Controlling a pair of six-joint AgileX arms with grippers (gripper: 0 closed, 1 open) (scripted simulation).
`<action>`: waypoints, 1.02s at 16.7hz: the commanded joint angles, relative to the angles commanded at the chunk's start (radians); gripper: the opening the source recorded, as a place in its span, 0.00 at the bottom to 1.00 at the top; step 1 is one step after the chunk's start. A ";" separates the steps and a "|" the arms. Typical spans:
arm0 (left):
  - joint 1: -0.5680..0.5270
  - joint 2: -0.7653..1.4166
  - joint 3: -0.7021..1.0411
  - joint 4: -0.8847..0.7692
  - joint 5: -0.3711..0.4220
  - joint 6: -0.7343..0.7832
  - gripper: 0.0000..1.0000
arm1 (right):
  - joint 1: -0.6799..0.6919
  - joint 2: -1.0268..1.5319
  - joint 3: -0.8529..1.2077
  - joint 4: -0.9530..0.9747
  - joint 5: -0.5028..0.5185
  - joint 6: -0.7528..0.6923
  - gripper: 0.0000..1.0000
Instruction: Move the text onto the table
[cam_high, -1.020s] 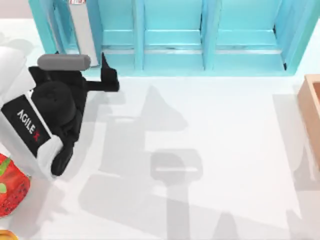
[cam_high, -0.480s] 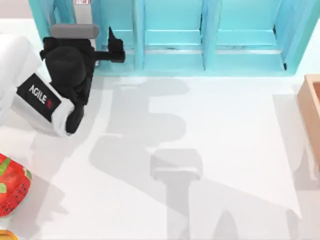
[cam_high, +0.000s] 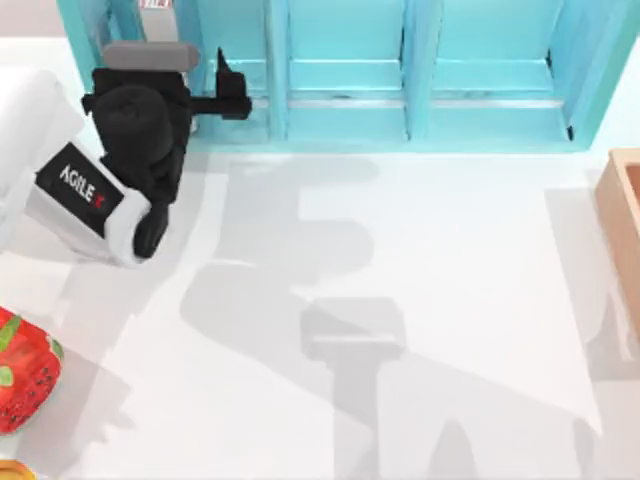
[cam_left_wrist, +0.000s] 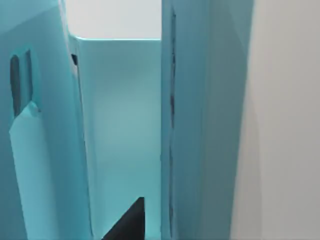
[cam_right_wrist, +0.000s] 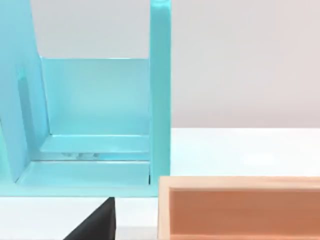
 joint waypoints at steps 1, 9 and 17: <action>0.000 0.000 0.000 0.000 0.000 0.000 0.77 | 0.000 0.000 0.000 0.000 0.000 0.000 1.00; 0.000 0.000 0.000 0.000 0.000 0.000 0.17 | 0.000 0.000 0.000 0.000 0.000 0.000 1.00; 0.000 0.000 0.000 0.000 0.000 0.000 0.00 | 0.000 0.000 0.000 0.000 0.000 0.000 1.00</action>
